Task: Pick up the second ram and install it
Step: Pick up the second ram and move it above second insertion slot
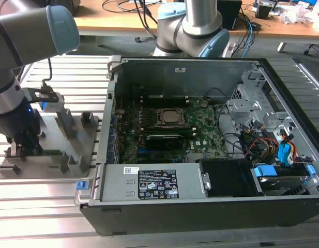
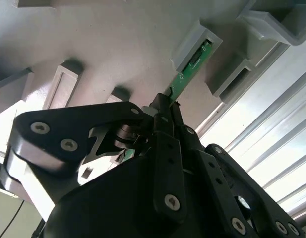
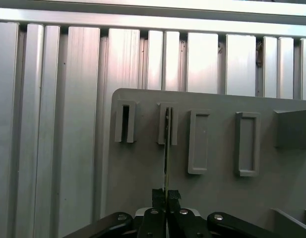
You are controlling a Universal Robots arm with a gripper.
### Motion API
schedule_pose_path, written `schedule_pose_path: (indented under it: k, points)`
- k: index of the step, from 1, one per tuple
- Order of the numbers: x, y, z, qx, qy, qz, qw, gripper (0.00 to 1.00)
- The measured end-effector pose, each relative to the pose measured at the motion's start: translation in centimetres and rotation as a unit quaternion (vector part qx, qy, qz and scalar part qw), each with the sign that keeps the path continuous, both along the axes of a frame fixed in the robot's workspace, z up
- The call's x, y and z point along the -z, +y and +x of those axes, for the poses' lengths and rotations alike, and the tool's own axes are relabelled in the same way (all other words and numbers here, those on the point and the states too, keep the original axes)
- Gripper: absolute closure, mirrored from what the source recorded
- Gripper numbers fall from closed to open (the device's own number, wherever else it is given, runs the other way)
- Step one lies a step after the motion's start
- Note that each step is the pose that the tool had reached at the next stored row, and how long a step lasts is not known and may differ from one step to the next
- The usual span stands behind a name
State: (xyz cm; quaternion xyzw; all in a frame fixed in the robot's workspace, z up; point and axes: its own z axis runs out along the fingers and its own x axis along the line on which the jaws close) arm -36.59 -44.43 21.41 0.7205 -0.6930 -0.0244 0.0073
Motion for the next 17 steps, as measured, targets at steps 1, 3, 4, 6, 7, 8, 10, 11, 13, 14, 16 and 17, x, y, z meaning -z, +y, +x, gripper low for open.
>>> schedule_pose_path:
  k: [1, 3, 4, 6, 7, 8, 10, 11, 13, 14, 16, 17]
  points:
    - [-0.23, 0.0, 0.0, 0.0, 0.0, 0.0, 1.0, 0.86]
    - [-0.8, 0.0, 0.0, 0.0, 0.0, 0.0, 1.0, 0.86]
    - [-0.95, 0.0, 0.0, 0.0, 0.0, 0.0, 1.0, 0.86]
    - [-1.33, 0.0, 0.0, 0.0, 0.0, 0.0, 1.0, 0.86]
    - [-1.59, 0.0, 0.0, 0.0, 0.0, 0.0, 1.0, 0.86]
    - [-1.82, 0.0, 0.0, 0.0, 0.0, 0.0, 1.0, 0.86]
    - [-2.13, 0.0, 0.0, 0.0, 0.0, 0.0, 1.0, 0.86]
    - [-2.21, 0.0, 0.0, 0.0, 0.0, 0.0, 1.0, 0.86]
    - [-2.57, 0.0, 0.0, 0.0, 0.0, 0.0, 1.0, 0.86]
    - [-2.89, 0.0, 0.0, 0.0, 0.0, 0.0, 1.0, 0.86]
    - [-3.41, 0.0, 0.0, 0.0, 0.0, 0.0, 1.0, 0.86]
    - [-3.61, 0.0, 0.0, 0.0, 0.0, 0.0, 1.0, 0.86]
